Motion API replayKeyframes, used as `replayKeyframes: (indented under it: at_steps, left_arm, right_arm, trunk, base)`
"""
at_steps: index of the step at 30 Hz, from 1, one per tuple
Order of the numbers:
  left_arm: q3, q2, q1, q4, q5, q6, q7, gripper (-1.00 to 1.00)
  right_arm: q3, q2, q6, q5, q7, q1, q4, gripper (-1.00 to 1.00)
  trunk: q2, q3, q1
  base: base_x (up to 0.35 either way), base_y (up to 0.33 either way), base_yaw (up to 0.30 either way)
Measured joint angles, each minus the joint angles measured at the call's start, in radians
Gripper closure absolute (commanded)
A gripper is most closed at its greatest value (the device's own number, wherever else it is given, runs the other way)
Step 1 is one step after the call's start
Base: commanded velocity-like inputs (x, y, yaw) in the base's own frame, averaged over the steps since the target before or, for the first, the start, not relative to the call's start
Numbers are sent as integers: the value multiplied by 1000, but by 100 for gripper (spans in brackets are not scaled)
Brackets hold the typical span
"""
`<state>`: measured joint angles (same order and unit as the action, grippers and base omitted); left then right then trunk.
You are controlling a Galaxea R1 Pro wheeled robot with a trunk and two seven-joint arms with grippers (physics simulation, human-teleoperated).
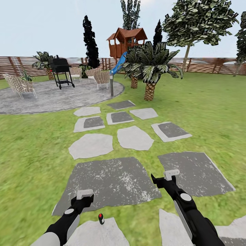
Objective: In the garden, pick up the pesticide atomizer on the floor and spray pesticide onto both trees until each tree trunk is fully covered.
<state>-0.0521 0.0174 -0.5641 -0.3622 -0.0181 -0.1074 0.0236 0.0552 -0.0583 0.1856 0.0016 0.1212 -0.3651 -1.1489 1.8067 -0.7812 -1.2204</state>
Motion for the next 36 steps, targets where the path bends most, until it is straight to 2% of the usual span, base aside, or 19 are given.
replayKeyframes:
  at_steps: [16,23,36]
  left_arm:
    - [-5,4,4,-1,-5,-4,0,-100]
    - [-8,4,6,2,-5,-73,0,-100]
    - [3,1,6,-1,-4,-84,-1,-100]
  right_arm:
    - [0,0,0,0,-2,0,0,-100]
    - [1,0,-2,0,-2,0,0,-100]
    - [1,0,-5,0,-2,0,0,-100]
  trunk:
    - [112,-76,-61]
    - [161,-109,-88]
    - [252,-170,-138]
  base:
    - [0,0,0]
    - [0,0,0]
    - [0,0,0]
